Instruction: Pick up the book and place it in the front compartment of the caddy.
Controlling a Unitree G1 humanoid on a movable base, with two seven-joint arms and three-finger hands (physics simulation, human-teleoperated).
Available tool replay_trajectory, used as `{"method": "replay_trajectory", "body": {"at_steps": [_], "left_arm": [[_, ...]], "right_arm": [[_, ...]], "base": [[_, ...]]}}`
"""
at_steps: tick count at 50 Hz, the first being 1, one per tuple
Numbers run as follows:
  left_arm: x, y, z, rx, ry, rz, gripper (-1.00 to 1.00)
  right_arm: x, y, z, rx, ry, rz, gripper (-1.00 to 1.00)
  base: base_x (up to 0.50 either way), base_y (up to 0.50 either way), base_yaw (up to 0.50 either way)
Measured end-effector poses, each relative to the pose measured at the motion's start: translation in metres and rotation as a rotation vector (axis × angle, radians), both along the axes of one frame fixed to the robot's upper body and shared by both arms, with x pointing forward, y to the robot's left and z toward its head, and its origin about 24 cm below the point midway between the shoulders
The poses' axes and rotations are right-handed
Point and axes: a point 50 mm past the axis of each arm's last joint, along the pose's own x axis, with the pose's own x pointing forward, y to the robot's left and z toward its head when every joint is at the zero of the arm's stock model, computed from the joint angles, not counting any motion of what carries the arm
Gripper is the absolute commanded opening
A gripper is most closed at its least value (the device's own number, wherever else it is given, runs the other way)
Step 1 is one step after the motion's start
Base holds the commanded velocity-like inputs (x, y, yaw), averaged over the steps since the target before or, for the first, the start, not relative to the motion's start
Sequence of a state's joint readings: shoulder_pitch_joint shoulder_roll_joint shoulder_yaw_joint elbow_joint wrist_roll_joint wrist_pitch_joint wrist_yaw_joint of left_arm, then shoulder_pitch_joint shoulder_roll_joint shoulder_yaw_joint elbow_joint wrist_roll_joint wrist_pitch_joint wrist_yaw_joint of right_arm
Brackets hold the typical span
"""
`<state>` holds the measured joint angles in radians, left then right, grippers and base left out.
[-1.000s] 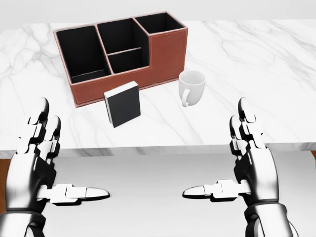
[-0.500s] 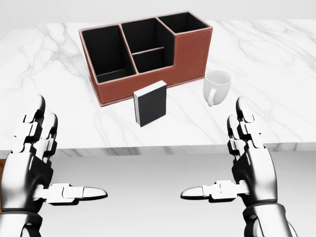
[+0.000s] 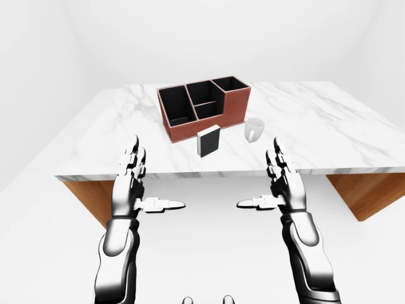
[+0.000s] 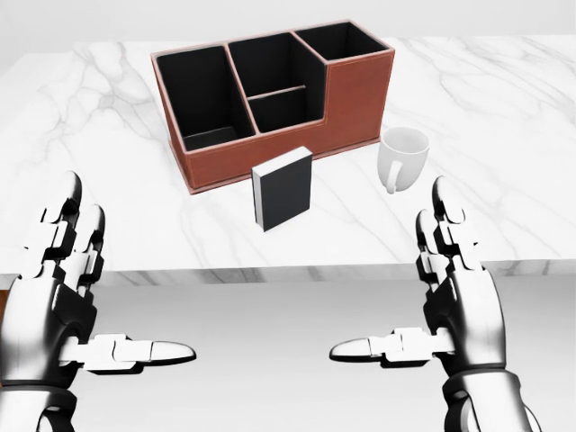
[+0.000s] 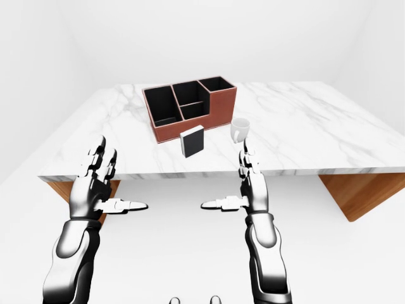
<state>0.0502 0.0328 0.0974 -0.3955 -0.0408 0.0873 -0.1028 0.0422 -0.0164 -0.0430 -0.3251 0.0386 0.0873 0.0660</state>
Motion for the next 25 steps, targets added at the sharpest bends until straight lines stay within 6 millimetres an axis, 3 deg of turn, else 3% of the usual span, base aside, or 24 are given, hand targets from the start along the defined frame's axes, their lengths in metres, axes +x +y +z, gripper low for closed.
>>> {"method": "replay_trajectory", "body": {"at_steps": [12, 25], "left_arm": [[-0.0002, -0.0004, 0.0004, 0.000, -0.002, -0.002, 0.97], [-0.0006, -0.0002, 0.0005, -0.003, -0.003, -0.003, 0.97]], "right_arm": [[-0.0002, -0.0004, 0.0020, 0.004, -0.009, -0.005, 1.00], [-0.0020, -0.0001, 0.0038, 0.016, -0.017, 0.015, 1.00]], "base": [[0.00, 0.00, 0.00], [0.49, -0.03, 0.00]]}}
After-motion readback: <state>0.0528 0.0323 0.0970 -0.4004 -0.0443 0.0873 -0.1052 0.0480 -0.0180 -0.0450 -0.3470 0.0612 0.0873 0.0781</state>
